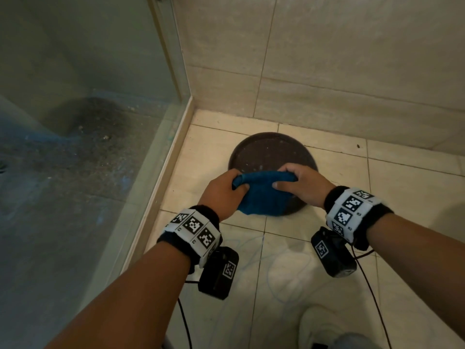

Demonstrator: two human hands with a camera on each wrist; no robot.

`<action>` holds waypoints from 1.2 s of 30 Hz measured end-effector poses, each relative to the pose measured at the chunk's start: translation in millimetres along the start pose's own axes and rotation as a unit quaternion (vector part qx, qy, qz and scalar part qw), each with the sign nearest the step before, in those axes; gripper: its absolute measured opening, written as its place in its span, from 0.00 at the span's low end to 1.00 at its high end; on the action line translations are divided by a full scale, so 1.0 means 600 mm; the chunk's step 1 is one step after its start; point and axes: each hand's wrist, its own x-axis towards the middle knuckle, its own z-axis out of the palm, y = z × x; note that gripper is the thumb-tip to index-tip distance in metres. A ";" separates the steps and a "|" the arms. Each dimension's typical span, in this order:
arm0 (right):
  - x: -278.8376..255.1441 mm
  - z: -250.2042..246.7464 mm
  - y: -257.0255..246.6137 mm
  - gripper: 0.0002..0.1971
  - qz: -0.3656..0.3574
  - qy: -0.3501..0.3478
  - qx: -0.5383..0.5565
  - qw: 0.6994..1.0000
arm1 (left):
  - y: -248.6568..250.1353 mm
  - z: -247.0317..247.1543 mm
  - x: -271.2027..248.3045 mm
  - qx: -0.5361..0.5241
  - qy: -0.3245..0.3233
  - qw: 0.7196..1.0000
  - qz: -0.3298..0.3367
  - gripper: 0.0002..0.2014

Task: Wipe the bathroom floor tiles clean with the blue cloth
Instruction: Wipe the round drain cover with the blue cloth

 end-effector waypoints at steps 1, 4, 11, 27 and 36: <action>0.000 0.003 -0.002 0.05 0.005 0.006 0.009 1.000 | 0.002 -0.004 0.000 -0.005 0.002 1.000 -0.002 0.01; -0.001 0.009 -0.008 0.07 0.013 0.002 0.023 1.000 | 0.008 -0.009 -0.001 -0.035 0.019 0.999 -0.017 0.04; 0.000 0.008 -0.003 0.21 0.020 0.032 0.118 0.992 | 0.012 -0.003 0.003 -0.103 0.061 0.991 -0.056 0.16; 0.007 -0.025 -0.006 0.33 -0.006 -0.044 -0.164 0.985 | 0.017 -0.001 0.000 0.008 0.017 0.999 -0.051 0.25; -0.107 -0.074 -0.126 0.29 -0.004 -0.084 0.052 0.995 | 0.129 -0.062 -0.108 -0.020 -0.034 0.991 -0.130 0.23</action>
